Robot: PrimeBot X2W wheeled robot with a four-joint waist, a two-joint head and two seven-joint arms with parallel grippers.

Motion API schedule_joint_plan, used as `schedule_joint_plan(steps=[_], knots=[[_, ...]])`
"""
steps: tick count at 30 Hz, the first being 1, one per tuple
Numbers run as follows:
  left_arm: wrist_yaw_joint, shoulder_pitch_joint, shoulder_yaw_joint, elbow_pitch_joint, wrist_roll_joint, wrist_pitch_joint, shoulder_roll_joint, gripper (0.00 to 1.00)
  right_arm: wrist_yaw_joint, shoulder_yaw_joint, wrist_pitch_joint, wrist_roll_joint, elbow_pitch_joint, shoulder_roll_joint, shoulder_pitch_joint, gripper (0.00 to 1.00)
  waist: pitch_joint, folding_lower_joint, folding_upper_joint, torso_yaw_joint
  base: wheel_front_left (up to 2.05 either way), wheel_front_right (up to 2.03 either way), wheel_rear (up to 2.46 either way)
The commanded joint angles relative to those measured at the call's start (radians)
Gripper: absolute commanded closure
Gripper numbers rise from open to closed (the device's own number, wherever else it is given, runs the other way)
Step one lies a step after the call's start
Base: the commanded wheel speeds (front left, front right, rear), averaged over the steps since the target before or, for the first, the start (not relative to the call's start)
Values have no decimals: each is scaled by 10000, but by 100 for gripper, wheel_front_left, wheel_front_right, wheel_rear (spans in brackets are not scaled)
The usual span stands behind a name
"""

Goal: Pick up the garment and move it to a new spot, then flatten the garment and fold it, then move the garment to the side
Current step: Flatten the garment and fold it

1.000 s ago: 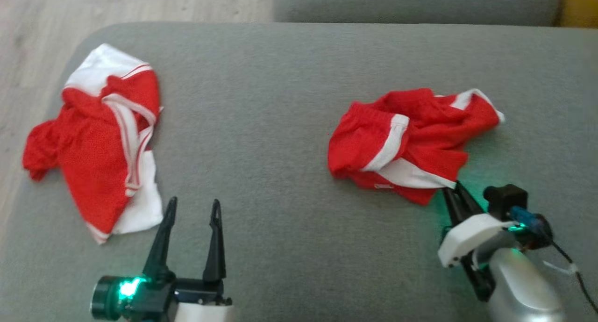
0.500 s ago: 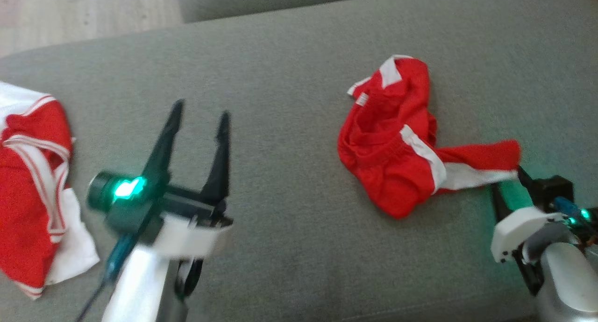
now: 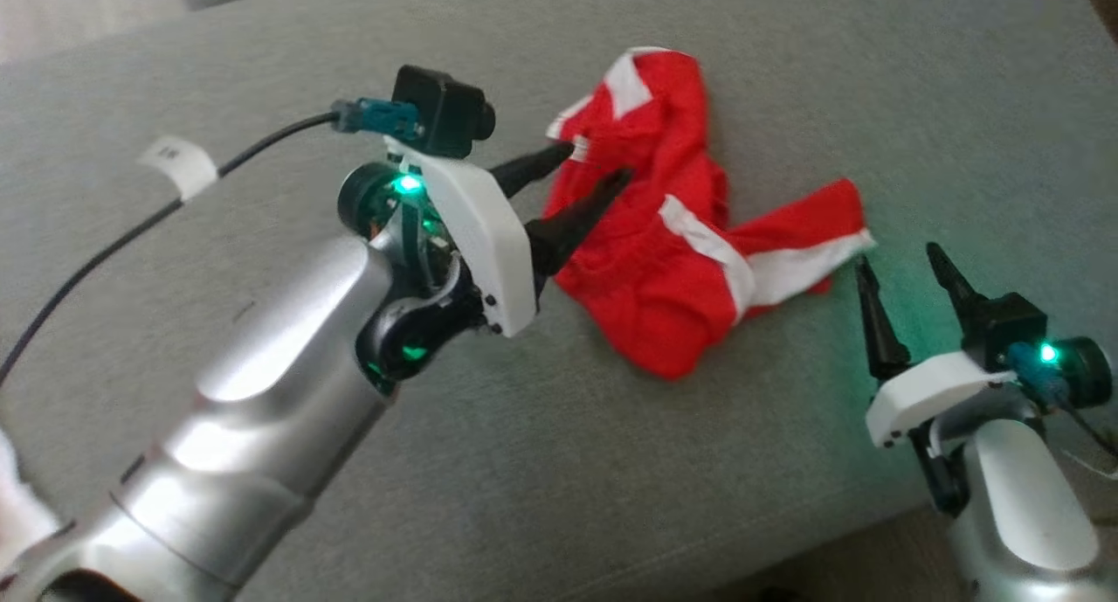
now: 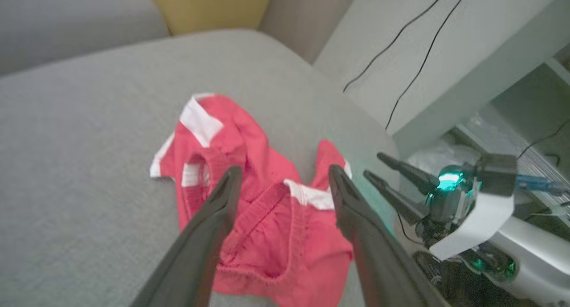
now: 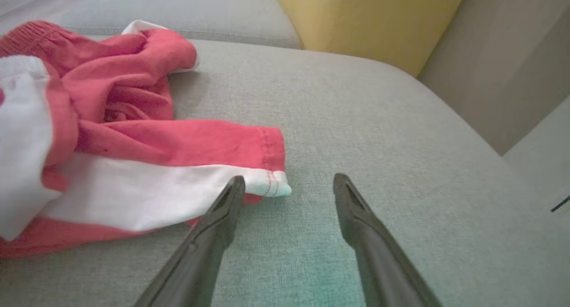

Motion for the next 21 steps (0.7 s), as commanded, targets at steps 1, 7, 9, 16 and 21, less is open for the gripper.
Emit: schedule_joint_plan(steps=[1,7,9,16,21], knots=[[-58,-706,100,23,-324,398,367,0,65,272,-226,30,-393,87,-140,0,475,-1,0,-686,0,0,0],[-58,-1225,-725,779,-1189,1488,765,0,65,395,-572,177,-505,400,-210,0,952,-1,0,-1581,0,0,0],[-58,-1265,-802,829,-1307,1539,820,0,65,395,-615,190,-478,434,-214,0,1003,-1,0,-1706,0,0,0],[-59,-1477,-1149,867,-2150,1911,1105,0,65,248,-863,249,-210,638,-207,0,1235,-1,0,-2238,0,0,0],[-59,-1620,-1140,773,-2734,1835,1022,0,65,196,-949,249,25,715,-228,0,1237,-1,0,-2367,0,0,0]])
